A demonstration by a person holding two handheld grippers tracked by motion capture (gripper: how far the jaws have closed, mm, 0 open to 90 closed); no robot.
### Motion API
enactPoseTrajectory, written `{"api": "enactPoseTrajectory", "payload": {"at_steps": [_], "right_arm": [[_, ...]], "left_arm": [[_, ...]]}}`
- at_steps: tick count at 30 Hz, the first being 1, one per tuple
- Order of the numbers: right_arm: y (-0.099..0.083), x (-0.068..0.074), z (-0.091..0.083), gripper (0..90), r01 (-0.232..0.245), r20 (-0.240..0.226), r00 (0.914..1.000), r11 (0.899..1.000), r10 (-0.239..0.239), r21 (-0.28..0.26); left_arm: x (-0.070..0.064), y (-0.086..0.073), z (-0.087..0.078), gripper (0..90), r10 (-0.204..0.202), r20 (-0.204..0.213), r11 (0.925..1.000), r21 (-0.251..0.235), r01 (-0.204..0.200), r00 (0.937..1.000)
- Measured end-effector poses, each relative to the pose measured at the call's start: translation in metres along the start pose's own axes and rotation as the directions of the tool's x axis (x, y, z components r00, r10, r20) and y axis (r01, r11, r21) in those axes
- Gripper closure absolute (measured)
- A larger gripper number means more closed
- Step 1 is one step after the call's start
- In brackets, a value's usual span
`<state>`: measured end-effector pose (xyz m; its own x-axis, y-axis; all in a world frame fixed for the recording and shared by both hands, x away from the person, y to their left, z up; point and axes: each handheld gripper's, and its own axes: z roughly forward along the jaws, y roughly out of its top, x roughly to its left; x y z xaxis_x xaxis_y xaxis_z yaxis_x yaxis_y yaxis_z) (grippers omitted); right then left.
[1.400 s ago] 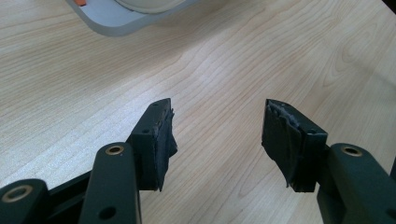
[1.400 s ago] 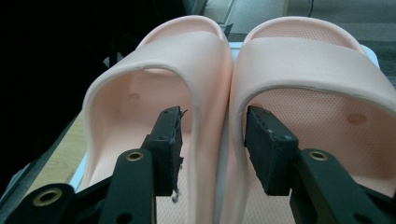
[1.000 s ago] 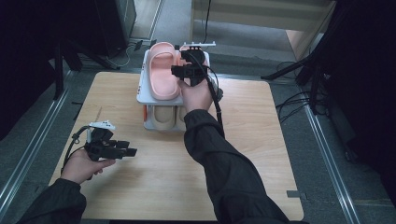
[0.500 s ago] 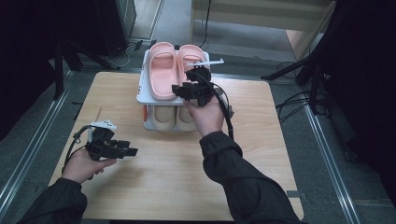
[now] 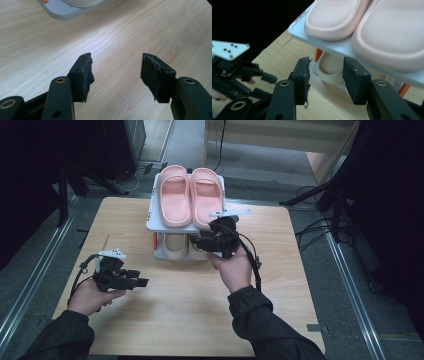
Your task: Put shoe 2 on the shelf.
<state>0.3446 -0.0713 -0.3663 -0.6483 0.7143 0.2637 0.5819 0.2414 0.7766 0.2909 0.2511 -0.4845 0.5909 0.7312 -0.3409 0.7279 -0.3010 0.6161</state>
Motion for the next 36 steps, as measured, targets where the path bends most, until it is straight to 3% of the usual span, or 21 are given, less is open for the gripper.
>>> {"api": "enactPoseTrajectory", "payload": {"at_steps": [4,9,17,21,36], "right_arm": [[-0.016,-0.004,-0.001,57.0,0.009,-0.028,0.9996,1.000,-0.009,0.010],[-0.037,-0.011,0.001,55.2,0.071,-0.068,0.9953,0.997,-0.069,0.031],[-0.061,-0.025,0.004,55.3,0.058,-0.090,0.9944,0.997,-0.054,0.046],[-0.073,-0.031,0.006,55.4,0.083,-0.099,0.9920,0.996,-0.079,0.035],[-0.109,-0.052,0.003,54.1,0.111,-0.132,0.9858,0.992,-0.103,0.055]], "left_arm": [[-0.001,0.000,0.001,41.7,0.005,0.001,1.0000,0.001,-0.005,1.0000],[-0.002,0.000,0.004,41.0,0.002,-0.005,1.0000,-0.005,-0.002,1.0000],[-0.003,0.001,0.008,40.6,0.010,-0.002,1.0000,0.001,-0.010,1.0000],[-0.005,0.000,0.010,40.4,0.001,0.017,1.0000,-0.009,0.000,0.9999],[-0.008,0.000,0.010,39.7,0.006,0.012,0.9997,-0.024,-0.006,0.9999]]}}
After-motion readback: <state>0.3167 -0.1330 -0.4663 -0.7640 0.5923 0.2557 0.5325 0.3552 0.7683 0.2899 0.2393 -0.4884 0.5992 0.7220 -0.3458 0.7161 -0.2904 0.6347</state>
